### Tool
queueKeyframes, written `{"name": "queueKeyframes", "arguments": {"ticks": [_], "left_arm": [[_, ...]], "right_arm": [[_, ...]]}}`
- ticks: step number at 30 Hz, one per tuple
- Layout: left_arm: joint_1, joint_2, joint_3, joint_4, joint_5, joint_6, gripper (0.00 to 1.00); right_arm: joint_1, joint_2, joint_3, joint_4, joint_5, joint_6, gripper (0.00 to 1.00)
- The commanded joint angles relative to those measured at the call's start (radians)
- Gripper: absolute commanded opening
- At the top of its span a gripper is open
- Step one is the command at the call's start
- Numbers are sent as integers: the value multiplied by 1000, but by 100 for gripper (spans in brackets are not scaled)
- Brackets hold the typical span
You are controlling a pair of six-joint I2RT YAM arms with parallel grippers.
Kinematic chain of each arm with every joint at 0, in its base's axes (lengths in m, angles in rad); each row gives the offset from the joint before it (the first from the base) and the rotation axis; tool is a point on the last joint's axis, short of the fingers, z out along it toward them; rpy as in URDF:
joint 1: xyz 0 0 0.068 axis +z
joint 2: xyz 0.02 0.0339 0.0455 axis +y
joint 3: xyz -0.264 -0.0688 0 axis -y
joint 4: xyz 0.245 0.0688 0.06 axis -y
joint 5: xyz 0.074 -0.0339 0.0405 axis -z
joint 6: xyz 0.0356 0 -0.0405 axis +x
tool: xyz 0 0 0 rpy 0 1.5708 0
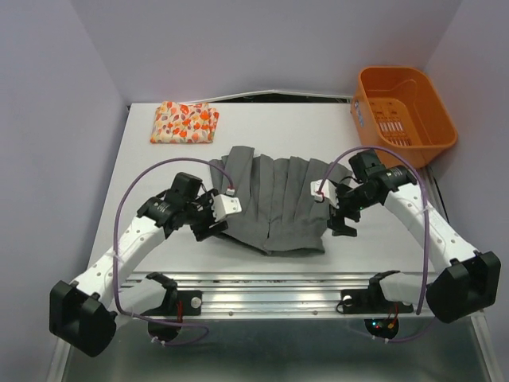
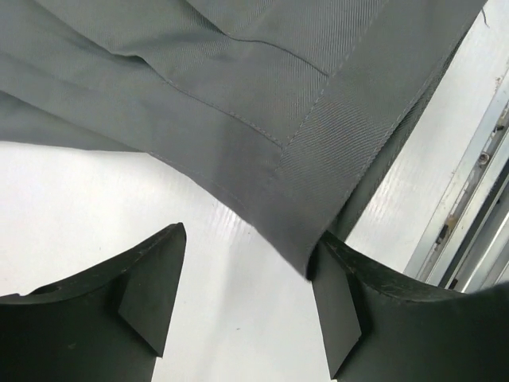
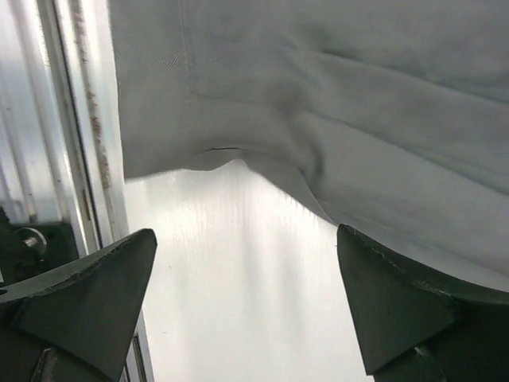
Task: Fold and stack the skirts
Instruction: Flatten the skirt out
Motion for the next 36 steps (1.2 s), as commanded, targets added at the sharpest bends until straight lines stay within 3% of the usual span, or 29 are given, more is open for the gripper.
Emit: {"name": "queueKeyframes", "arguments": {"ticks": [1,7,11,13,15,17,19,20,25,26,30,36], "left_arm": [[-14,-89,-13,-85,9,47,74],[-39,-143,27,-84,131,30,76],[-44,-180,43,-206,266,223,77],[-45,-226,27,-204,268,239,77],[-47,-235,26,-130,245,115,76],[-44,-185,55,-37,169,-65,64],[-31,-108,76,17,109,-123,50],[-24,-87,84,48,81,-188,48],[30,74,187,207,-20,-399,48],[48,161,217,215,-23,-425,53],[232,340,366,321,42,-568,58],[254,605,527,399,107,-649,55]], "right_arm": [[60,-50,68,-156,-133,-85,100],[224,-116,24,49,-148,174,100],[225,-48,54,198,-106,399,100],[225,5,74,301,9,470,100],[225,50,82,350,55,501,98],[215,103,105,423,110,525,95],[180,208,139,448,140,533,90],[169,243,156,491,181,551,90],[85,470,330,514,273,579,76],[36,528,356,514,270,591,75],[-47,651,447,531,322,576,70],[-47,751,424,588,367,565,67]]}}
